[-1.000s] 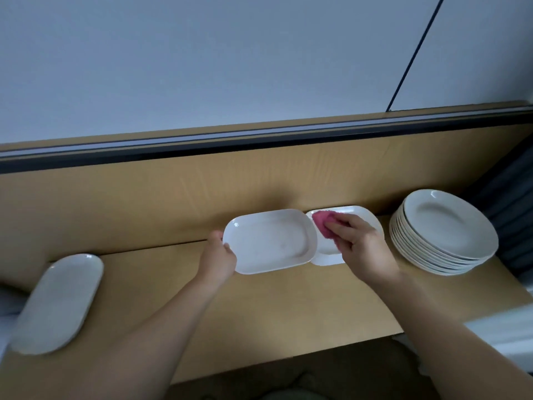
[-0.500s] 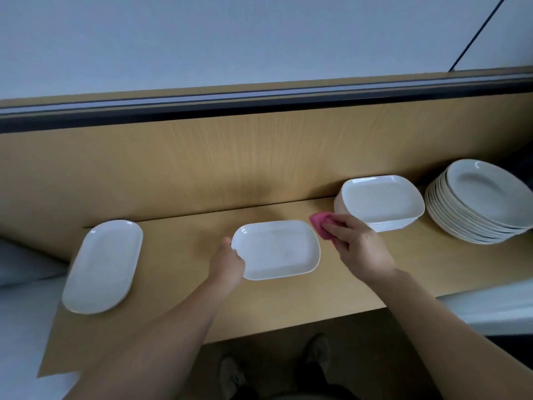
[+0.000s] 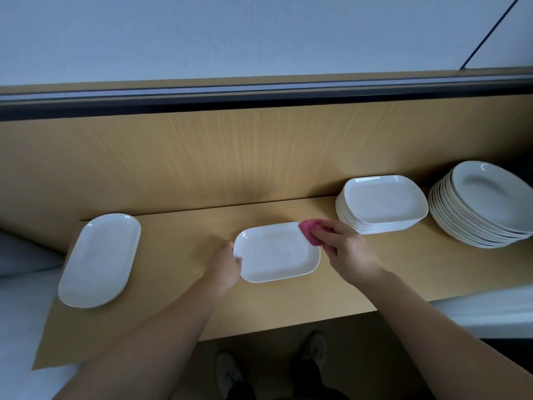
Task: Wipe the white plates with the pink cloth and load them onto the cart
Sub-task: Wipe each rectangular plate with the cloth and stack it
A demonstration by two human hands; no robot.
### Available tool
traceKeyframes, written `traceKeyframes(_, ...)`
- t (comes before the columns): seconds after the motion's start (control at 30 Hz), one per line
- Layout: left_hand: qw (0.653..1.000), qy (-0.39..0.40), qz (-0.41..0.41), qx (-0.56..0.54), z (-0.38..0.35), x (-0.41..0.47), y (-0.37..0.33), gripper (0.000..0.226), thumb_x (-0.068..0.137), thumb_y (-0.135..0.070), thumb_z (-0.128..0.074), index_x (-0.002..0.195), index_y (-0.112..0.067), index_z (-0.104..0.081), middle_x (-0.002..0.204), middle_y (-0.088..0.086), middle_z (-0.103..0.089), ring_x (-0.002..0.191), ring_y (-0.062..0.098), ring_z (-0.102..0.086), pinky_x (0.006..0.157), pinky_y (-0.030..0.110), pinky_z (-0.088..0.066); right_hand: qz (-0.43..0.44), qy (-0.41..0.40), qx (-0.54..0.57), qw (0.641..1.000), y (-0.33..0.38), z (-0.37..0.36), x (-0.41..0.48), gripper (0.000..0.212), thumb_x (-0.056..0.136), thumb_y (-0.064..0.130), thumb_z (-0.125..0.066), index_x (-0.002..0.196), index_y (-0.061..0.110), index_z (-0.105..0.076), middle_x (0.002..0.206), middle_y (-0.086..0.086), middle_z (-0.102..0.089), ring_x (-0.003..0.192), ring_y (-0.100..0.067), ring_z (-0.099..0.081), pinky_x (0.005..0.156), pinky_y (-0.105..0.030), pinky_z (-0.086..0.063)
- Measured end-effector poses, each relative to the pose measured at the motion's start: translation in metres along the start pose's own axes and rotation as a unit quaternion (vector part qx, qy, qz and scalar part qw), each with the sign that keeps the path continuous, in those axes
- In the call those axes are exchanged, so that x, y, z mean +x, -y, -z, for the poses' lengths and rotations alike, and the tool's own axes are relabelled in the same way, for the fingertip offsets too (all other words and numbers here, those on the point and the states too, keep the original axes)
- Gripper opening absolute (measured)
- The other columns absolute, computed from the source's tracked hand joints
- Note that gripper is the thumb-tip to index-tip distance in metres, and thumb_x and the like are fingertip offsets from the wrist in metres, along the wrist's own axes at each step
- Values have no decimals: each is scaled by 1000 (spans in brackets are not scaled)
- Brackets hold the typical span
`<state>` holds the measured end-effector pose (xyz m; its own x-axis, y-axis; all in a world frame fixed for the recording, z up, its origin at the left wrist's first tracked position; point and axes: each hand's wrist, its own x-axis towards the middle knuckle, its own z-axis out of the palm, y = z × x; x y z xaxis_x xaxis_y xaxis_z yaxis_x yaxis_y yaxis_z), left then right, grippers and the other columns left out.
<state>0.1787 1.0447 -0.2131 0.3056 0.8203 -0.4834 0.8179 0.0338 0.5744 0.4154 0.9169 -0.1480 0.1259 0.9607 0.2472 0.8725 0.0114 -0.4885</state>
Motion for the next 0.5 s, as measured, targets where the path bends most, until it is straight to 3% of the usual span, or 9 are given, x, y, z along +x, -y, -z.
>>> traceKeyframes(0.1,997,7,-37,69,9,-1,1,24,88,-27,-59,108,-15,-52,103,1,-62,90,24,-62,81,39,-52,11,21,-12,1000,-5,-11,12,36,74,-16,-65,99,9,-71,115,-3,-65,98,-29,-64,75,-38,-56)
traceKeyframes(0.2,981,19,-85,173,16,-3,5,73,77,-48,-69,136,-18,-37,132,-5,-47,121,20,-48,92,35,-45,14,42,-28,999,-10,-30,28,46,74,-16,-63,111,11,-67,116,-4,-64,98,-29,-63,73,-39,-56)
traceKeyframes(0.3,965,46,-118,228,15,-5,9,108,63,-62,-73,148,-23,-20,138,-6,-38,130,17,-38,99,31,-39,-7,95,-89,991,-10,-58,36,59,69,-16,-59,121,13,-62,118,-7,-62,94,-36,-61,70,-41,-55)
traceKeyframes(0.37,958,60,-128,248,12,-5,12,115,64,-64,-73,152,-22,-12,143,-6,-34,132,17,-35,102,29,-35,-36,168,-133,976,-8,-74,36,62,76,-8,-53,133,18,-54,134,-6,-52,111,-37,-54,86,-41,-49)
traceKeyframes(0.43,959,52,-135,244,10,-6,11,114,68,-63,-72,153,-20,-9,147,-5,-30,135,16,-31,105,27,-30,-85,265,-194,941,-4,-86,33,61,88,9,-50,145,22,-37,149,-3,-34,134,-30,-35,105,-36,-33)
traceKeyframes(0.5,962,46,-135,233,9,-6,10,113,70,-61,-72,153,-19,-9,149,-4,-29,136,16,-29,106,26,-29,-115,297,-215,923,2,-95,30,64,92,21,-49,151,20,-24,156,-6,-22,143,-26,-20,113,-36,-22)
